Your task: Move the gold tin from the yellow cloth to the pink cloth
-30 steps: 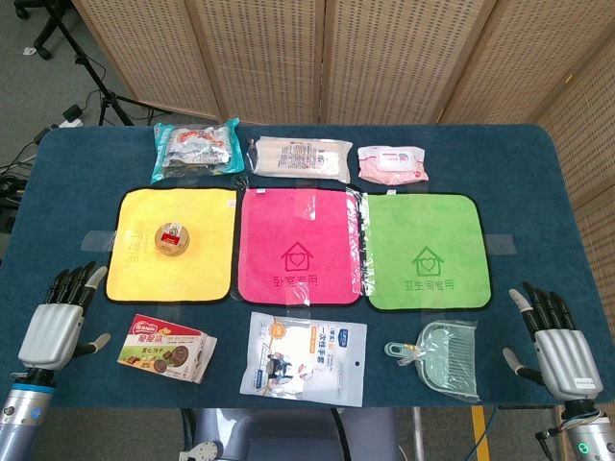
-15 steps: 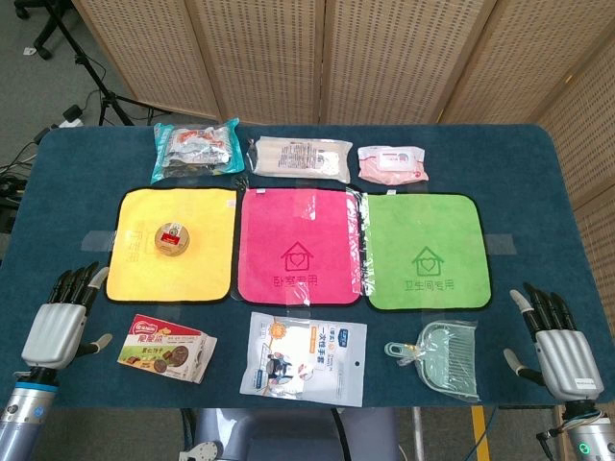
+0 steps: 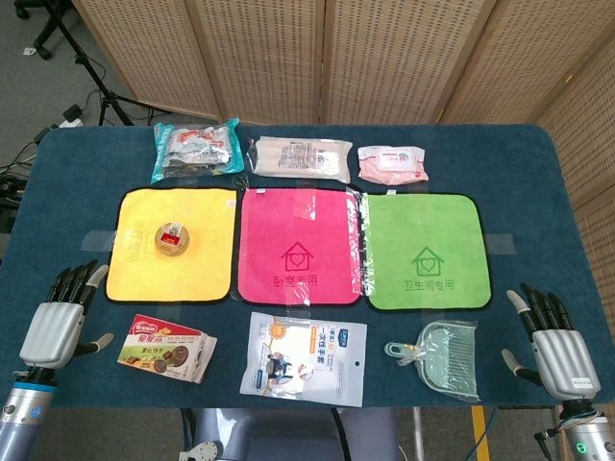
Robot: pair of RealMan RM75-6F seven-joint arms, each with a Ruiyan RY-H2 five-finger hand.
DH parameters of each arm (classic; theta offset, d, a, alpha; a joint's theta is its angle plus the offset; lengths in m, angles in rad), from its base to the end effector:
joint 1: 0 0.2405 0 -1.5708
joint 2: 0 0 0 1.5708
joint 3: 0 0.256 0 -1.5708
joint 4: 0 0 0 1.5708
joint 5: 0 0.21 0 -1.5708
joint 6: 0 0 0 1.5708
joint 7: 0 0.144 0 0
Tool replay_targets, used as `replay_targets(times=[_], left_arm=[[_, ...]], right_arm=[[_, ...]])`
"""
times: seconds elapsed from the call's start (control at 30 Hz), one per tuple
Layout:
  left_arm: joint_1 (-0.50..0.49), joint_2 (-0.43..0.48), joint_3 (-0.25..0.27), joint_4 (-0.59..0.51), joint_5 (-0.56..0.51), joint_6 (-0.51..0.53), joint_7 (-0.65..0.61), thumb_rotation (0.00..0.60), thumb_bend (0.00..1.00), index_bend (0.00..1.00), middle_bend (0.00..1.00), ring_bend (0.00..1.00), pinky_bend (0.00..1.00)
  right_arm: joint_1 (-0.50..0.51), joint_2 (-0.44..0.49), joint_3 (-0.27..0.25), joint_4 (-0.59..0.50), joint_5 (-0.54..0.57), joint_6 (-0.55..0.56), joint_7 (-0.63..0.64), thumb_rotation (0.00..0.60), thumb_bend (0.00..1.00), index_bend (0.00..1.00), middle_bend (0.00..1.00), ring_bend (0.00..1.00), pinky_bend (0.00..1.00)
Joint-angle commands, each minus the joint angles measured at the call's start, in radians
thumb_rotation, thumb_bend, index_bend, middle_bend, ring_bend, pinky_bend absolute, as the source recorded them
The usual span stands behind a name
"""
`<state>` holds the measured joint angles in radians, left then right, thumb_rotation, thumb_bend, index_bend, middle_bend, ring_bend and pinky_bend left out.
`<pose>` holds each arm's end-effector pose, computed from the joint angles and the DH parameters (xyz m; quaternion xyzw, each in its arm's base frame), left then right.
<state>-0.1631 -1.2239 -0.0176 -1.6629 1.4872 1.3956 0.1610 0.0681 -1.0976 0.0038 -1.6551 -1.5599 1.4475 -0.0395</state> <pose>-0.2829 0.1939 0.1054 -0.6391 -0.3967 -0.3718 0.5440 -0.3049 -0.1649 0.1475 0.6287 -0.3974 0.3644 0.5604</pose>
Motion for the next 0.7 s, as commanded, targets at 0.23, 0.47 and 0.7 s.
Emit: replay_targets(times=[0.23, 0.47, 0.7], left_arm=[[0.004, -0.031, -0.03, 0.001, -0.031, 0.019, -0.045, 0.6, 0.11, 0.0, 0.0, 0.0, 0.0], [-0.026, -0.017, -0.1, -0.051, -0.105, -0.023, -0.182, 0.6, 0.13, 0.0, 0.0, 0.0, 0.0], [-0.081, 0.055, -0.166, -0.125, -0.22, -0.179, -0.421, 0.6, 0.18, 0.0, 0.0, 0.0, 0.0]], right_arm=[[-0.003, 0.002, 0.002, 0.0, 0.0, 0.008, 0.006, 0.6, 0.34, 0.01, 0.0, 0.0, 0.02], [-0.001, 0.002, 0.003, 0.001, 0.003, 0.005, 0.006, 0.6, 0.34, 0.01, 0.0, 0.0, 0.02], [0.002, -0.001, 0.003, 0.004, 0.006, -0.004, 0.007, 0.6, 0.34, 0.01, 0.0, 0.0, 0.02]])
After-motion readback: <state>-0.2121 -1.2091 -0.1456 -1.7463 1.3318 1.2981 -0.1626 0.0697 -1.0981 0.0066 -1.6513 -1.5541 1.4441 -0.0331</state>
